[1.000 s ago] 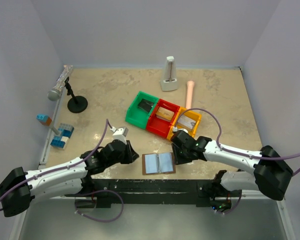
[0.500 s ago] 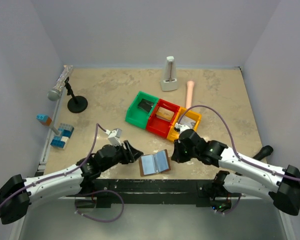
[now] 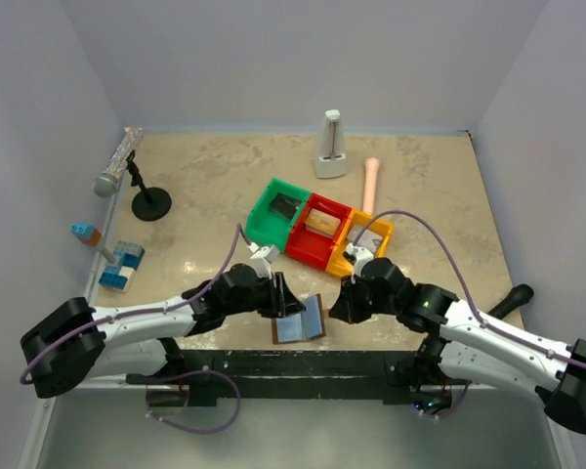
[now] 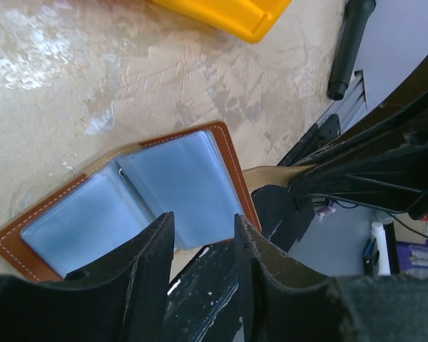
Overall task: Take the credit cards out of the card holder
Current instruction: Remove the credit card from the card holder.
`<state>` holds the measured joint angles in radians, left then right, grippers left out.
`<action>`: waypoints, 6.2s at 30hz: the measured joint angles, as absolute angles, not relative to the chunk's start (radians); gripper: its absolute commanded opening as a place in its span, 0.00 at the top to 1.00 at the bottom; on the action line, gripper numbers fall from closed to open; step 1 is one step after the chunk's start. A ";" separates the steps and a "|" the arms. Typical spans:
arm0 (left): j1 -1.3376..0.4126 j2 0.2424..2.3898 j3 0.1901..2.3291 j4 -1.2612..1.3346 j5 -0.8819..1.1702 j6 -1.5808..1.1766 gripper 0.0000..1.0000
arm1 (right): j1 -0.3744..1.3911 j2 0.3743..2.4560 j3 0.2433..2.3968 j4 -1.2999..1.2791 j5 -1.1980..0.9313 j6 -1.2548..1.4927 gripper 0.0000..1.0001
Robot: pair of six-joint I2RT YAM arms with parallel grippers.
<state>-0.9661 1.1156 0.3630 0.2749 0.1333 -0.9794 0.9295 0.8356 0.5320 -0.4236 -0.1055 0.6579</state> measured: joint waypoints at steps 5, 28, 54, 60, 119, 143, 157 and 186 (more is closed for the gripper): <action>-0.977 1.176 0.378 0.285 0.176 -0.974 0.56 | 0.929 0.797 0.520 -0.418 -0.117 0.663 1.00; -0.999 1.280 0.472 0.245 0.175 -0.922 0.53 | 0.931 0.772 0.519 -0.372 -0.155 0.693 1.00; -1.002 1.205 0.490 0.133 0.052 -0.907 0.49 | 0.931 0.777 0.519 -0.372 -0.175 0.701 1.00; -1.002 1.205 0.490 0.133 0.048 -0.907 0.49 | 0.931 0.779 0.519 -0.372 -0.176 0.705 1.00; -1.047 1.247 0.566 0.043 -0.013 -0.906 0.47 | 0.942 0.799 0.535 -0.366 -0.193 0.716 1.00; -1.077 1.309 0.610 0.001 -0.038 -0.906 0.50 | 0.942 0.799 0.533 -0.367 -0.192 0.716 1.00; -1.077 1.269 0.609 -0.010 -0.057 -0.905 0.49 | 0.942 0.799 0.530 -0.374 -0.173 0.715 1.00; -1.077 1.188 0.590 -0.046 -0.109 -0.898 0.48 | 0.940 0.879 0.496 -0.527 0.015 0.830 1.00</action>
